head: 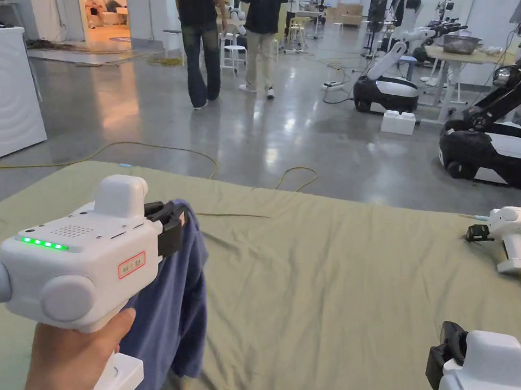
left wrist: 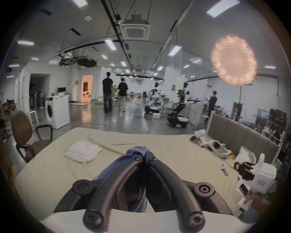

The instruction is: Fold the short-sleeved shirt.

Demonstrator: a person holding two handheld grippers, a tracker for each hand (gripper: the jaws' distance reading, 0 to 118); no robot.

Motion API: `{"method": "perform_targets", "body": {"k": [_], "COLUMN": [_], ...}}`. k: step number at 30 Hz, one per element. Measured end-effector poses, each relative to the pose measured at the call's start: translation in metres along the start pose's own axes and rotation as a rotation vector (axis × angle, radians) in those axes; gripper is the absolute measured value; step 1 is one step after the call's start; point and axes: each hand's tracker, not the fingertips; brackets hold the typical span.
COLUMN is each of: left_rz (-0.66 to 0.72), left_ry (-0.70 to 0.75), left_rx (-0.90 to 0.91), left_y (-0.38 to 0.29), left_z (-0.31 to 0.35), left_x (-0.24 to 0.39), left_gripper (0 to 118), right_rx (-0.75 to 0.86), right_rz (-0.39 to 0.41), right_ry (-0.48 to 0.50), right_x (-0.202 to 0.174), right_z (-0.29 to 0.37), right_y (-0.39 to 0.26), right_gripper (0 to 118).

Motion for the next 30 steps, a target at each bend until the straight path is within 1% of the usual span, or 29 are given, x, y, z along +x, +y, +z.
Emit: {"method": "perform_targets", "body": {"k": [5, 10, 15, 19, 22, 23, 24, 25, 27, 30], "left_rz": [-0.002, 0.048, 0.016, -0.01, -0.026, -0.026, -0.027, -0.025, -0.02, -0.023], "left_ry": [-0.14, -0.312, -0.381, -0.399, -0.414, -0.418, -0.42, -0.419, -0.408, -0.329], "left_rx": [-0.01, -0.109, -0.242, -0.331, -0.355, -0.355, -0.354, -0.345, -0.314, -0.249], "left_y": [0.003, -0.023, -0.077, -0.118, -0.134, -0.137, -0.137, -0.135, -0.13, -0.116], "left_z": [-0.035, -0.077, -0.108, -0.118, -0.113, -0.111, -0.108, -0.102, -0.094, -0.077], "left_x": [0.065, 0.131, 0.188, 0.212, 0.216, 0.215, 0.213, 0.208, 0.198, 0.175], "left_gripper": [3, 4, 4, 6, 33, 44, 52, 57, 58, 58], "right_rx": [0.042, 0.066, 0.051, 0.022, -0.002, -0.01, -0.016, -0.02, -0.025, -0.023], "right_rz": [-0.021, -0.036, -0.051, -0.059, -0.069, -0.07, -0.071, -0.071, -0.071, -0.062], "right_ry": [-0.032, -0.091, -0.148, -0.185, -0.193, -0.194, -0.193, -0.19, -0.18, -0.153], "right_x": [0.028, 0.06, 0.088, 0.103, 0.108, 0.108, 0.108, 0.107, 0.104, 0.094], "right_z": [0.015, 0.027, 0.035, 0.036, 0.035, 0.034, 0.034, 0.033, 0.031, 0.029], "right_y": [0.007, 0.009, 0.003, -0.005, -0.01, -0.011, -0.012, -0.013, -0.013, -0.012], "right_gripper": [2, 2, 2, 2, 2, 2, 2, 2, 2, 2]}}
